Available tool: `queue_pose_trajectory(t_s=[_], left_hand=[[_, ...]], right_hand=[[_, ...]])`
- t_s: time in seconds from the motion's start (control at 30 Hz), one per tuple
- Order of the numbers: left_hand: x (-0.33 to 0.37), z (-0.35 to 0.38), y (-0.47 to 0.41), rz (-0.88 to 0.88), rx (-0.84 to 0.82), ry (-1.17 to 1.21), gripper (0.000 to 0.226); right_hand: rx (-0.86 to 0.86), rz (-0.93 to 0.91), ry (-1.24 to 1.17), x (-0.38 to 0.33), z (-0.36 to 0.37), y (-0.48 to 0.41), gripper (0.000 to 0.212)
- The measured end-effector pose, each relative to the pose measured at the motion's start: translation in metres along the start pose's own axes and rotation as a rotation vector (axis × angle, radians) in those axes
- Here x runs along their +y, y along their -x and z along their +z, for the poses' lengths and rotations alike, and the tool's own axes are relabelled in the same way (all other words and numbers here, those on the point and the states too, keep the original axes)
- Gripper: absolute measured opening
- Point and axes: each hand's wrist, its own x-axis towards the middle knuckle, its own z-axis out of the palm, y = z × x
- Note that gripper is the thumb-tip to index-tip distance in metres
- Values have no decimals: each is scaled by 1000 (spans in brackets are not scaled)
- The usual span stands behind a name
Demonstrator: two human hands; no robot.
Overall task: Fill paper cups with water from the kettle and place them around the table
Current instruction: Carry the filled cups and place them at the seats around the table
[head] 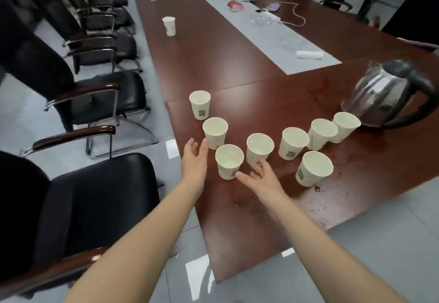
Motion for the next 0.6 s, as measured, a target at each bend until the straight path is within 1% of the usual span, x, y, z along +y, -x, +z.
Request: queue_pose_trajectory(t_s=[0.13, 0.27, 0.37, 0.5, 0.6], left_hand=[[-14, 10, -27, -23, 16, 45, 67], [-24, 18, -53, -33, -2, 65, 72], [-32, 25, -71, -28, -45, 70, 87], [-40, 32, -87, -21, -113, 70, 99], [-45, 38, -97, -15, -147, 74, 101]], right_hand=[[-62, -57, -5, 10, 13, -23, 95], [-19, -96, 0, 17, 18, -44, 92], [-14, -126, 35, 23, 20, -59, 91], [-24, -155, 119, 31, 25, -70, 105], [-15, -176, 155, 32, 27, -77, 106]])
